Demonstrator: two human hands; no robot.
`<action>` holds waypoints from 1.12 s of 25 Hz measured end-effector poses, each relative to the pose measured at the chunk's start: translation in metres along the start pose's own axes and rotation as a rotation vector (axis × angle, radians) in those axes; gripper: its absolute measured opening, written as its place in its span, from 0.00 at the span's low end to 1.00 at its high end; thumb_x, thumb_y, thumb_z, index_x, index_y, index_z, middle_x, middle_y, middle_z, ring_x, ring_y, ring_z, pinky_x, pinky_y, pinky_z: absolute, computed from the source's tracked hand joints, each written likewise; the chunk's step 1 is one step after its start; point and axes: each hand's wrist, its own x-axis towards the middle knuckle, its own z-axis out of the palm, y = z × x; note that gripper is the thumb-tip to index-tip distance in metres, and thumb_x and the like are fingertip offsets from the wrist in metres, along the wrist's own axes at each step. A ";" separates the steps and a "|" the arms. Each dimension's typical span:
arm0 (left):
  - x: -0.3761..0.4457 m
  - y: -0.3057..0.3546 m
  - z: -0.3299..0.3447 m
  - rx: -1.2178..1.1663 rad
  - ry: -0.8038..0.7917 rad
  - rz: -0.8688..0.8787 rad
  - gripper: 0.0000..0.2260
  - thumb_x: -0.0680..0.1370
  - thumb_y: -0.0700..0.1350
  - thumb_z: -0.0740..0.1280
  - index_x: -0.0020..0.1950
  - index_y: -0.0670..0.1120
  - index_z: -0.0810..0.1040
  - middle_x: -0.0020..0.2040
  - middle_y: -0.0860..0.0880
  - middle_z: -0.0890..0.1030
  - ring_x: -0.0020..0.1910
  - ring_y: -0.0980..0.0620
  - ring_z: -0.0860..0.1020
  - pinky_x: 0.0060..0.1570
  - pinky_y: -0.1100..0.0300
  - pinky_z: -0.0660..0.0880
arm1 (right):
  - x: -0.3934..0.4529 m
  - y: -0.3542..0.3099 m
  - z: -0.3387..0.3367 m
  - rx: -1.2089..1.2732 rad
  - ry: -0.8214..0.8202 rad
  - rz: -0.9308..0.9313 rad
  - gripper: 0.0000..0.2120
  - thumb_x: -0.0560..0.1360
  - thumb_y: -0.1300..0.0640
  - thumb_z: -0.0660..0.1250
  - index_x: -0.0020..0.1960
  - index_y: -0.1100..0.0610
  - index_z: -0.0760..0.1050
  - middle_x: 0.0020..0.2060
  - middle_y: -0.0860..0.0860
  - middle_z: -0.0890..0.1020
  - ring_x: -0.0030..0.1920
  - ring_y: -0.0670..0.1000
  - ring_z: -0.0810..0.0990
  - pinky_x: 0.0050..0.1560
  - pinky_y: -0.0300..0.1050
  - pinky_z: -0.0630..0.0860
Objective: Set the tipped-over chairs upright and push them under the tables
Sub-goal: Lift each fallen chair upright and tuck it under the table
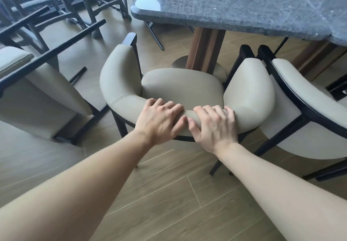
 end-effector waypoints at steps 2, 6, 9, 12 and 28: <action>0.000 0.002 -0.003 -0.038 -0.039 -0.008 0.31 0.78 0.64 0.39 0.61 0.52 0.75 0.54 0.52 0.81 0.53 0.46 0.77 0.59 0.51 0.67 | 0.000 -0.001 -0.002 -0.015 -0.051 0.001 0.27 0.77 0.37 0.47 0.56 0.51 0.77 0.50 0.49 0.82 0.54 0.57 0.78 0.67 0.59 0.65; -0.022 -0.003 -0.013 -0.168 -0.018 0.000 0.24 0.82 0.58 0.53 0.73 0.46 0.67 0.68 0.49 0.74 0.65 0.47 0.73 0.69 0.53 0.63 | -0.007 -0.007 -0.022 0.079 -0.254 0.056 0.25 0.81 0.39 0.49 0.71 0.51 0.67 0.69 0.54 0.73 0.72 0.56 0.66 0.76 0.58 0.53; -0.042 0.002 -0.035 -0.213 -0.056 -0.017 0.23 0.81 0.52 0.60 0.75 0.47 0.64 0.73 0.50 0.70 0.68 0.48 0.71 0.69 0.55 0.62 | -0.021 -0.008 -0.050 0.081 -0.479 -0.002 0.33 0.80 0.43 0.58 0.79 0.55 0.51 0.79 0.58 0.55 0.79 0.57 0.51 0.78 0.56 0.50; -0.062 0.012 -0.069 -0.275 -0.056 -0.102 0.24 0.79 0.51 0.61 0.74 0.48 0.65 0.73 0.52 0.69 0.67 0.48 0.70 0.69 0.57 0.60 | -0.029 -0.012 -0.090 0.035 -0.630 -0.063 0.34 0.79 0.47 0.60 0.79 0.56 0.51 0.80 0.57 0.50 0.79 0.58 0.50 0.77 0.54 0.54; -0.092 -0.006 -0.320 -0.673 0.361 -0.448 0.26 0.80 0.45 0.66 0.77 0.49 0.63 0.75 0.51 0.67 0.74 0.51 0.66 0.71 0.56 0.62 | 0.023 -0.061 -0.320 0.535 -0.398 -0.211 0.26 0.80 0.46 0.60 0.76 0.50 0.62 0.73 0.49 0.67 0.73 0.52 0.65 0.70 0.51 0.66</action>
